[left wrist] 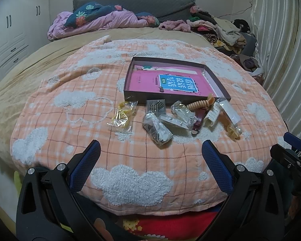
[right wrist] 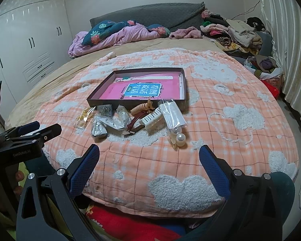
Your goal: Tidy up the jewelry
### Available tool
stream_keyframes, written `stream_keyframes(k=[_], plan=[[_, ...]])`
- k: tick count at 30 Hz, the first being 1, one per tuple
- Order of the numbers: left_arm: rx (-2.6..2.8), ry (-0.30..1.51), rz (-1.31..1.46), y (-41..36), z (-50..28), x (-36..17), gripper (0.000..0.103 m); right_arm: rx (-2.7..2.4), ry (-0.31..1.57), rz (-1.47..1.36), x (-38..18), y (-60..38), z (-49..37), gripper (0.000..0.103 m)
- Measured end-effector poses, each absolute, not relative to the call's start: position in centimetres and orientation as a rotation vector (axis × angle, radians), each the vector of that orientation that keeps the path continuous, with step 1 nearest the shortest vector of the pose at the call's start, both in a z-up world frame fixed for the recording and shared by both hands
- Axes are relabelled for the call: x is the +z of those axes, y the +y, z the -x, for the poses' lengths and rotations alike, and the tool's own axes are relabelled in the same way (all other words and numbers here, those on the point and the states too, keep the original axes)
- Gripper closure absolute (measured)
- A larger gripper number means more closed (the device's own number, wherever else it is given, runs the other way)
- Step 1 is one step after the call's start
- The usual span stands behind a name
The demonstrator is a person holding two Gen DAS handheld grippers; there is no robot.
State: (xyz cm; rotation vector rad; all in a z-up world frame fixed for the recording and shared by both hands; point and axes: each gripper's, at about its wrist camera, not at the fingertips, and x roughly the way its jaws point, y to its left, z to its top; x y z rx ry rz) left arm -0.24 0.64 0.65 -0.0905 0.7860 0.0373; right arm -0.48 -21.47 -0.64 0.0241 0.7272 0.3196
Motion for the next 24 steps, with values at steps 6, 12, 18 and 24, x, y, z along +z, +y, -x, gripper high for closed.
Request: stream_keyframes(k=[6, 12, 18, 24], plan=[[0.037, 0.785, 0.09, 0.64, 0.26, 0.66, 0.008, 0.319, 0.727, -0.024, -0.64, -21.45, 0.51, 0.004], [0.032, 0.782, 0.092, 0.63, 0.22, 0.83, 0.008, 0.318, 0.727, -0.023, -0.62, -21.4, 0.49, 0.004], [0.032, 0.78, 0.094, 0.57, 0.13, 1.08, 0.008, 0.32, 0.727, -0.023, -0.58, -21.35, 0.48, 0.004], [0.037, 0.778, 0.094, 0.38, -0.01, 1.3, 0.008, 0.328, 0.723, -0.02, -0.51, -21.28, 0.56, 0.004]])
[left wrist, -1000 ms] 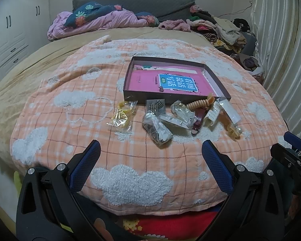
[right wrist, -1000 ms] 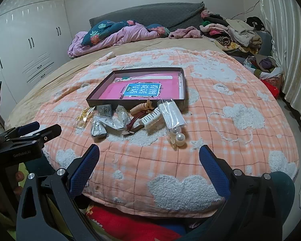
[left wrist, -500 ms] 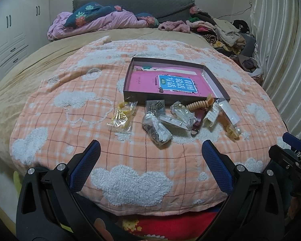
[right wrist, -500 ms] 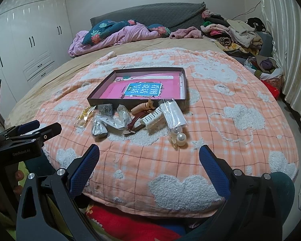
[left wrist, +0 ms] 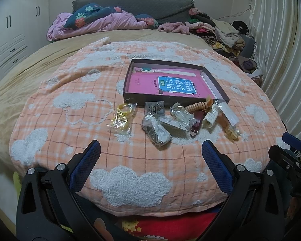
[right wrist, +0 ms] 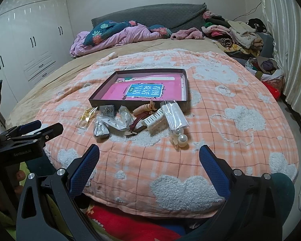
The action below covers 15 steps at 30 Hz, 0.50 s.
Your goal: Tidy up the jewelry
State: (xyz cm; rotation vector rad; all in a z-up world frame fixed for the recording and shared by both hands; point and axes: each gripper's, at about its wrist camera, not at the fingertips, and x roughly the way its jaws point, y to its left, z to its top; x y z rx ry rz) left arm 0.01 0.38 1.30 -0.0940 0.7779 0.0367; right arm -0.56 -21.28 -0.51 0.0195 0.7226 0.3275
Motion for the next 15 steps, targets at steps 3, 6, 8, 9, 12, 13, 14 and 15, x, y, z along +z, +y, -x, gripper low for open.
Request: stream_keyframes(k=[3, 6, 8, 9, 12, 13, 14, 15], plan=[[0.037, 0.778, 0.091, 0.41, 0.08, 1.25, 0.008, 0.327, 0.722, -0.017, -0.51, -21.3, 0.57, 0.004], [0.038, 0.776, 0.093, 0.45, 0.08, 1.31, 0.008, 0.327, 0.72, -0.015, -0.49, -21.29, 0.6, 0.004], [0.04, 0.774, 0.093, 0.52, 0.11, 1.41, 0.008, 0.328, 0.719, -0.012, -0.51, -21.2, 0.53, 0.004], [0.042, 0.772, 0.095, 0.62, 0.09, 1.4, 0.008, 0.329, 0.719, -0.012, -0.5, -21.2, 0.53, 0.004], [0.045, 0.766, 0.104, 0.91, -0.02, 1.51, 0.008, 0.334, 0.718, -0.007, -0.36, -21.13, 0.34, 0.004], [0.05, 0.762, 0.104, 1.02, -0.05, 1.51, 0.008, 0.335, 0.717, -0.008, -0.29, -21.14, 0.21, 0.004], [0.056, 0.759, 0.104, 1.14, -0.02, 1.52, 0.008, 0.335, 0.718, -0.008, -0.28, -21.09, 0.2, 0.004], [0.06, 0.758, 0.108, 1.28, -0.17, 1.62, 0.008, 0.337, 0.715, -0.007, -0.23, -21.1, 0.11, 0.004]])
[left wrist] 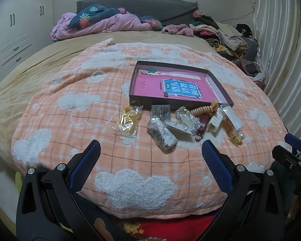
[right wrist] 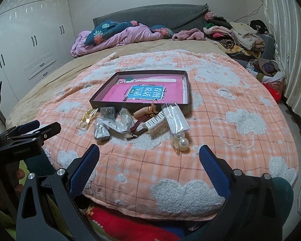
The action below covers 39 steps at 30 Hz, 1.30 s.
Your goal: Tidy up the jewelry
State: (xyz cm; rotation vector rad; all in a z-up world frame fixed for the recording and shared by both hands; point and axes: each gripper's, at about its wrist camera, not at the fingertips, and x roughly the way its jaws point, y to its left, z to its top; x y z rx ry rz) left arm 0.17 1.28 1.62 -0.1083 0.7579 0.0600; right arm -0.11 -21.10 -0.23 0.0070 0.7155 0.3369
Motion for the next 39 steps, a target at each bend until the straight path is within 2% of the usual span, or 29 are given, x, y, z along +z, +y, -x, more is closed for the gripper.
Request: stream_keyframes(k=[26, 39], plan=[[0.137, 0.792, 0.141, 6.1, -4.2, 0.2, 0.008, 0.394, 0.734, 0.043, 0.9, -19.4, -7.2, 0.004], [-0.041, 0.865, 0.146, 3.1, -7.3, -2.2, 0.008, 0.358, 0.703, 0.044, 2.2, -20.5, -12.2, 0.004]])
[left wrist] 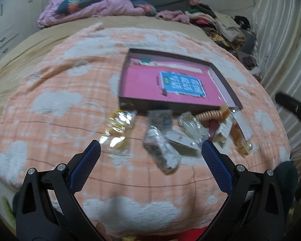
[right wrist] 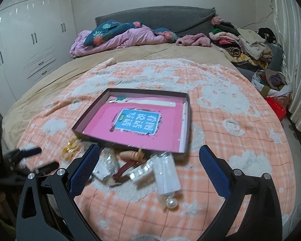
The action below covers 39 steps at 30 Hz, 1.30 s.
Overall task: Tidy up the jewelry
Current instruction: 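Grasp the clear bag of dark jewelry with the left gripper while the right gripper grasps the clear plastic sleeve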
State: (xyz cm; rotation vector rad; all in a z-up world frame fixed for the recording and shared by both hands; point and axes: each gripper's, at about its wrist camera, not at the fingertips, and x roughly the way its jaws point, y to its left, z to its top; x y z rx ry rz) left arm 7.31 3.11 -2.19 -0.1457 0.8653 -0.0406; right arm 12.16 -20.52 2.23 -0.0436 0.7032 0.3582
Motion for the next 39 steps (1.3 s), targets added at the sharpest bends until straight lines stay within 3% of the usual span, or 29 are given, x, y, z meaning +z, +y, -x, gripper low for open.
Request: stream_keyframes(k=[7, 11, 16, 20, 23, 31, 34, 35, 36, 39], plan=[[-0.038, 0.96, 0.1, 1.0, -8.8, -6.4, 0.01, 0.331, 0.72, 0.006, 0.6, -22.4, -13.5, 0.004], [-0.035, 0.962, 0.085, 0.5, -9.3, -7.3, 0.024, 0.324, 0.763, -0.018, -1.4, -23.3, -14.0, 0.004], [-0.035, 0.978, 0.08, 0.1, -10.3, -8.2, 0.033, 0.333, 0.819, -0.006, -4.2, -23.4, -14.4, 0.004], [-0.034, 0.987, 0.083, -0.2, -11.0, -8.9, 0.051, 0.344, 0.843, 0.029, -5.9, -22.7, -14.7, 0.004], [-0.044, 0.982, 0.079, -0.3, -11.2, -9.2, 0.056, 0.349, 0.85, 0.045, -6.8, -22.5, -15.1, 0.006], [-0.057, 0.959, 0.079, 0.2, -10.5, -8.5, 0.065, 0.37, 0.865, 0.101, -8.5, -21.6, -16.0, 0.026], [-0.06, 0.946, 0.102, 0.8, -10.0, -7.8, 0.066, 0.386, 0.867, 0.119, -8.8, -21.3, -16.1, 0.048], [-0.059, 0.941, 0.111, 1.1, -9.7, -7.5, 0.066, 0.39, 0.867, 0.118, -8.9, -21.4, -16.1, 0.06], [-0.057, 0.931, 0.12, 1.4, -9.4, -7.1, 0.066, 0.393, 0.865, 0.113, -8.8, -21.5, -16.1, 0.063], [-0.054, 0.907, 0.131, 2.1, -8.9, -6.2, 0.066, 0.388, 0.845, 0.088, -8.4, -22.3, -16.0, 0.064]])
